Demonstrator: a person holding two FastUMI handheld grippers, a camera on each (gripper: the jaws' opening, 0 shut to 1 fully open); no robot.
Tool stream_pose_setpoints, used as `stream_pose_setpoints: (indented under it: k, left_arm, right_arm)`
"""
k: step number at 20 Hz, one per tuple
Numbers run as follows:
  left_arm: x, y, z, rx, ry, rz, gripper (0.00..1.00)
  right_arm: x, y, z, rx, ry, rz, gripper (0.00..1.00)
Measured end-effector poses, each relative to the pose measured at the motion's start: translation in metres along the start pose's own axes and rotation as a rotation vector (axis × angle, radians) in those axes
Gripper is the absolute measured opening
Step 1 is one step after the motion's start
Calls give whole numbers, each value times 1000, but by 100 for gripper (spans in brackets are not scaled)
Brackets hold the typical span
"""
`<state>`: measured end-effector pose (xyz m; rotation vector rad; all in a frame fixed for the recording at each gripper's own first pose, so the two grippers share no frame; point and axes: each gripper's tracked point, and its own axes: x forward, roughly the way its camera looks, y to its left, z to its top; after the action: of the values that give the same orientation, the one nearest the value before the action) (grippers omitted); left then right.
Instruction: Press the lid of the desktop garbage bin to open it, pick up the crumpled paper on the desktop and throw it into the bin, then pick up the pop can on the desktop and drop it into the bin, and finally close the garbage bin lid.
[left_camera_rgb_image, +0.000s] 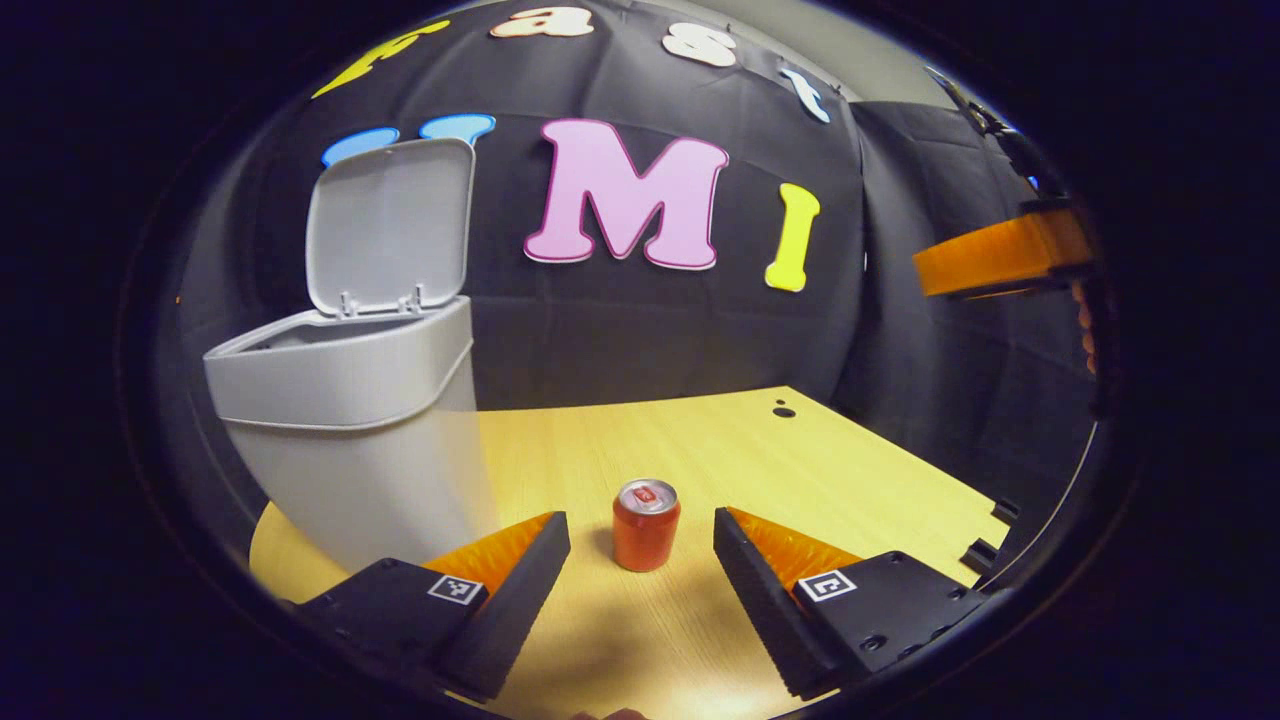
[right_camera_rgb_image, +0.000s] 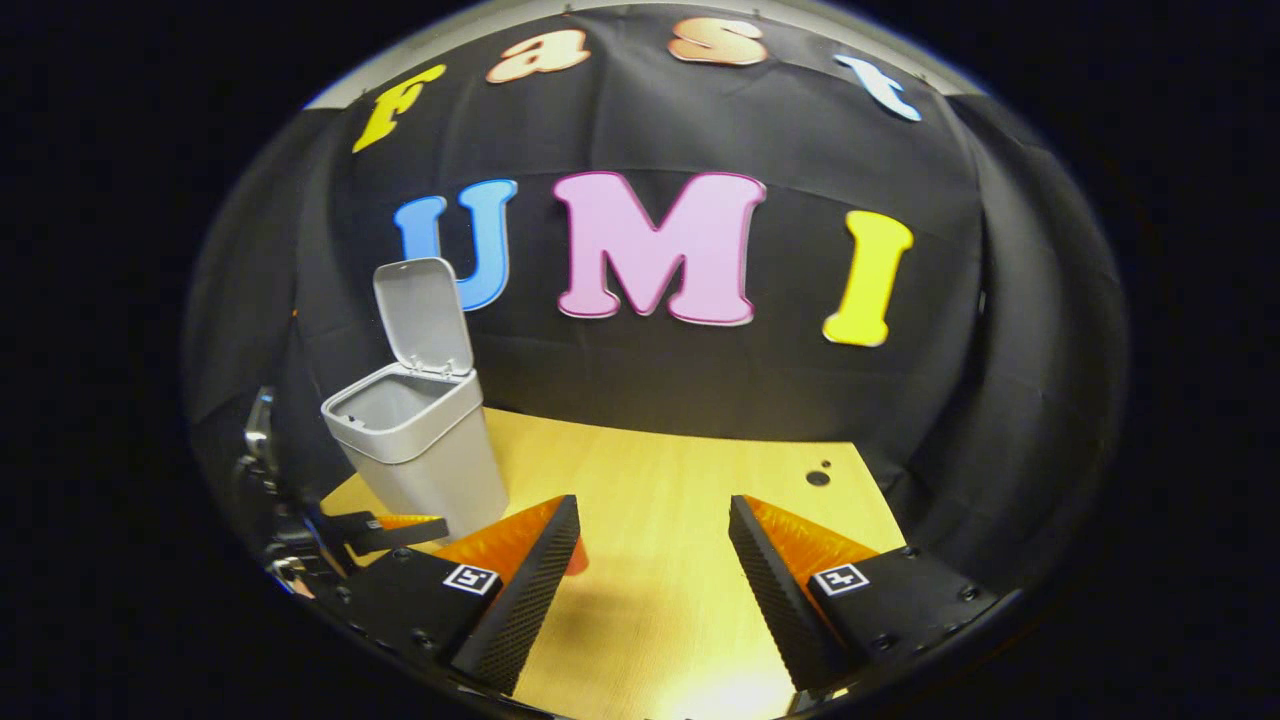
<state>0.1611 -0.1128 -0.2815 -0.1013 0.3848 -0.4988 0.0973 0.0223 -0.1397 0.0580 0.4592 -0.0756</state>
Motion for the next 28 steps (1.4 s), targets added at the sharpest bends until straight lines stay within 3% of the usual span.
stream_pose_setpoints:
  k: [3, 6, 9, 12, 18, 22, 24, 28]
  left_arm:
    - [29, 3, -18, 20, 58, 16, 98]
    - [55, 5, -28, -40, 109, 25, 99]
    - [77, 0, -39, -74, 140, 13, 99]
    - [93, -2, -46, -26, 141, 22, 99]
    - [130, 2, -61, 26, 157, 69, 99]
    - [154, 9, -69, 117, 166, 95, 98]
    - [157, 9, -68, 104, 156, 92, 90]
    - [152, 9, -61, 123, 175, 102, 85]
  right_arm:
    - [-18, -30, -27, 19, 45, -83, 97]
    - [-24, -51, -47, 67, 92, -144, 98]
    - [-24, -50, -74, 145, 146, -156, 97]
    - [-22, -54, -84, 189, 174, -162, 97]
    - [-21, -67, -90, 131, 198, -150, 97]
    - [-23, -86, -100, 79, 222, -152, 97]
    - [-23, -97, -106, 72, 239, -152, 98]
    - [-22, -101, -105, 102, 234, -139, 98]
